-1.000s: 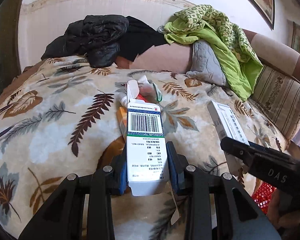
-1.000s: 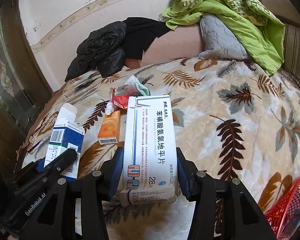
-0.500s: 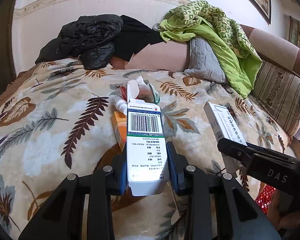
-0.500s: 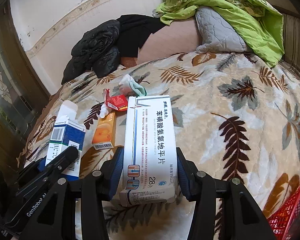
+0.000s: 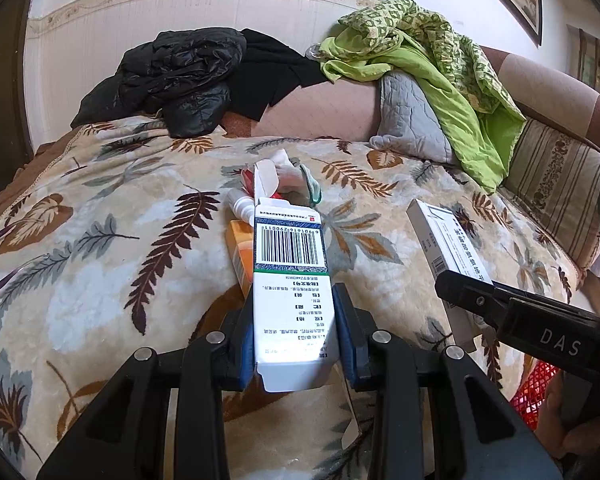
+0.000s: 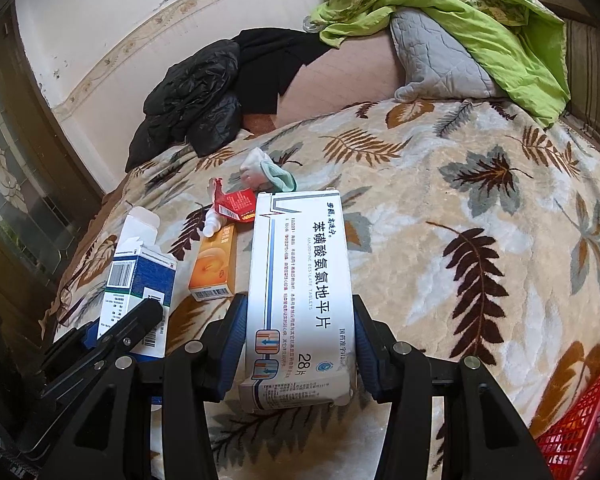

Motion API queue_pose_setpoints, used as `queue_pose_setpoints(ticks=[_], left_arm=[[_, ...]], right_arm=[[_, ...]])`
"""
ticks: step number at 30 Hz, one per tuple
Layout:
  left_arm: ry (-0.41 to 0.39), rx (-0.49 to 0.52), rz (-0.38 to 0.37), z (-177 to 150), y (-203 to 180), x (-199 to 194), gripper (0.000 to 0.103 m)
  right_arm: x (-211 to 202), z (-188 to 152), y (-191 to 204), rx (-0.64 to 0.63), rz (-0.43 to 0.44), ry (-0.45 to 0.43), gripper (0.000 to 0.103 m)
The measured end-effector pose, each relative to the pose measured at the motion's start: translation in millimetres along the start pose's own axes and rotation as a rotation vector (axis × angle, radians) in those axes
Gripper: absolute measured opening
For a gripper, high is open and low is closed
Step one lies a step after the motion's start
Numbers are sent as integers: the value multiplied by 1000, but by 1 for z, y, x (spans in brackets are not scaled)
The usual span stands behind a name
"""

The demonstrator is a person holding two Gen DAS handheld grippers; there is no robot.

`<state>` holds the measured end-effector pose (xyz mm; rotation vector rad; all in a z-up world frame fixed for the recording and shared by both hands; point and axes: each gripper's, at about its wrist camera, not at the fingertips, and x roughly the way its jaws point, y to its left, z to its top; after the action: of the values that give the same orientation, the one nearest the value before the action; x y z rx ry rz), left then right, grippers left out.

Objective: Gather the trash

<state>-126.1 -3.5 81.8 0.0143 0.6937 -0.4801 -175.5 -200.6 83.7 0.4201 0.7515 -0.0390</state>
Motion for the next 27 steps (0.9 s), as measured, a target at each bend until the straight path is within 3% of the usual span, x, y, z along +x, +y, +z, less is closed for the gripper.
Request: queue_pose_setpoints(ticks=[12,21,27], left_arm=[[-16,41,-34,-7,-18,-6,32],[-21,96,-103,-15,-59,-24,32],[-16,163,-173,-21,-99,-42,32]], right_arm=[[-26,-2,-12,41,-16,-59,53],[-81,-23,-41,110,15,-130,53],[-112,-38,-65,133,26,-128,53]])
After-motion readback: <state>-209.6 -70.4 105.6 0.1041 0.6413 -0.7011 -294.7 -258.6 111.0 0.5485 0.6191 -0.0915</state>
